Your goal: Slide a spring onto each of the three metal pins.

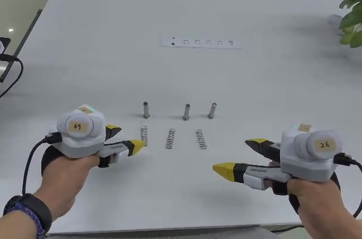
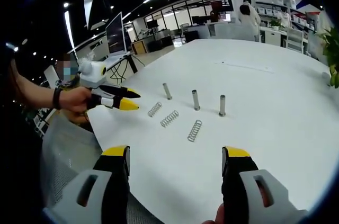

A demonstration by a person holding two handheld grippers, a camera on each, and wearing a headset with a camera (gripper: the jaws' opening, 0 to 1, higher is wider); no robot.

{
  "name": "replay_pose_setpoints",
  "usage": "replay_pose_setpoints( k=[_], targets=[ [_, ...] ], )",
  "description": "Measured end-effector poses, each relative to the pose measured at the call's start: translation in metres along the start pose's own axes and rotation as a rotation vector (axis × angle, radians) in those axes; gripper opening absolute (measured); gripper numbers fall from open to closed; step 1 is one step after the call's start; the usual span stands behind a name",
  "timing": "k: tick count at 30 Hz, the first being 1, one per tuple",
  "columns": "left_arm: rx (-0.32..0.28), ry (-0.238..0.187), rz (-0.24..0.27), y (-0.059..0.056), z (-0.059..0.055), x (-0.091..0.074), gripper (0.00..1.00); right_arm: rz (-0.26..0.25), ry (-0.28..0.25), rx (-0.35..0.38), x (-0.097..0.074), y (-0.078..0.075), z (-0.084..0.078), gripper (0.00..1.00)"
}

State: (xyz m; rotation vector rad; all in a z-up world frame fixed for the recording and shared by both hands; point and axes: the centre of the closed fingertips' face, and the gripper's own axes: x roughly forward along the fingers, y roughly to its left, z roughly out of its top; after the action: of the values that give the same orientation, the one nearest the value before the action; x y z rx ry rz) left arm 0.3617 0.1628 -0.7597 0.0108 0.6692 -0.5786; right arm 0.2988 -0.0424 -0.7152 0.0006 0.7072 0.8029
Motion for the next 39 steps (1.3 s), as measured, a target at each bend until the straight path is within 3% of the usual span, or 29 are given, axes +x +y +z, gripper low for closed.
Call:
replay_pose_setpoints(
  k=[12,25,39],
  targets=[
    [-0.015,0.025,0.002,-0.001,-0.004,0.019,0.35,-0.005,0.001,0.006,-0.002,-0.001,-0.002,0.69],
    [-0.024,0.074,0.046,-0.005,-0.016,0.037,0.3,-0.011,-0.001,0.016,-0.004,-0.004,-0.004,0.69],
    [-0.015,0.087,0.076,-0.002,-0.015,0.047,0.23,-0.019,0.001,0.021,-0.008,-0.008,-0.006,0.69]
  ],
)
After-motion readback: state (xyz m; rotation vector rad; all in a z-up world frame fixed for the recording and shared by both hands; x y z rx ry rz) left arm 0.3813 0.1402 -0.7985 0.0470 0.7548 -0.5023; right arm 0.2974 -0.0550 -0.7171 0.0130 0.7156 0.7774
